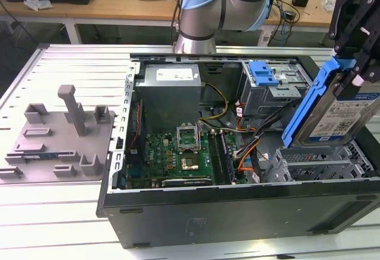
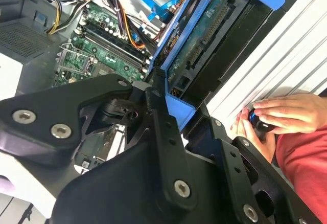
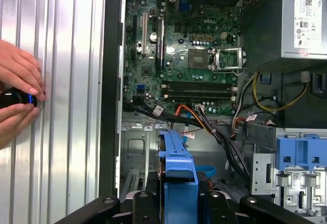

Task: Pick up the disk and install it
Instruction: 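Insert the disk into the insertion slot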

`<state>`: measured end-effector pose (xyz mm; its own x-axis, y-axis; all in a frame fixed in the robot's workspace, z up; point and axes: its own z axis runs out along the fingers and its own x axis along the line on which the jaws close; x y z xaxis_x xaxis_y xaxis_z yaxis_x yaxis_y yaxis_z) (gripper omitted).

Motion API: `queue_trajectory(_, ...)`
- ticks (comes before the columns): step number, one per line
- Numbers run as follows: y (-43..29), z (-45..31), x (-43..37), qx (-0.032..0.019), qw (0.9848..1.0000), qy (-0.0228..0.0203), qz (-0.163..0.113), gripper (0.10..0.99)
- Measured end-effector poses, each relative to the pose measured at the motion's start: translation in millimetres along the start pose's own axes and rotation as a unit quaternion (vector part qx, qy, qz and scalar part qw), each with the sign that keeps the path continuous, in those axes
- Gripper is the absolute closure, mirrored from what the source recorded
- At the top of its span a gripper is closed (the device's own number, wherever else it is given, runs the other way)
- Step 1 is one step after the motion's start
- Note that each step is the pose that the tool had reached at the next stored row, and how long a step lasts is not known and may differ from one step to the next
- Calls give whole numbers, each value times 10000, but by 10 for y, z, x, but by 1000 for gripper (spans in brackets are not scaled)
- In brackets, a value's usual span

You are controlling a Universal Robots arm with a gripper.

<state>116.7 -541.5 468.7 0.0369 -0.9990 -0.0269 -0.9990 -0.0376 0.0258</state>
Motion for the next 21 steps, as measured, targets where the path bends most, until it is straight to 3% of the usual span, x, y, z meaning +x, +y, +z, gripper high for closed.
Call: queue_trajectory(21, -16, 76, 28, 1, 10000, 0, 18, 718)
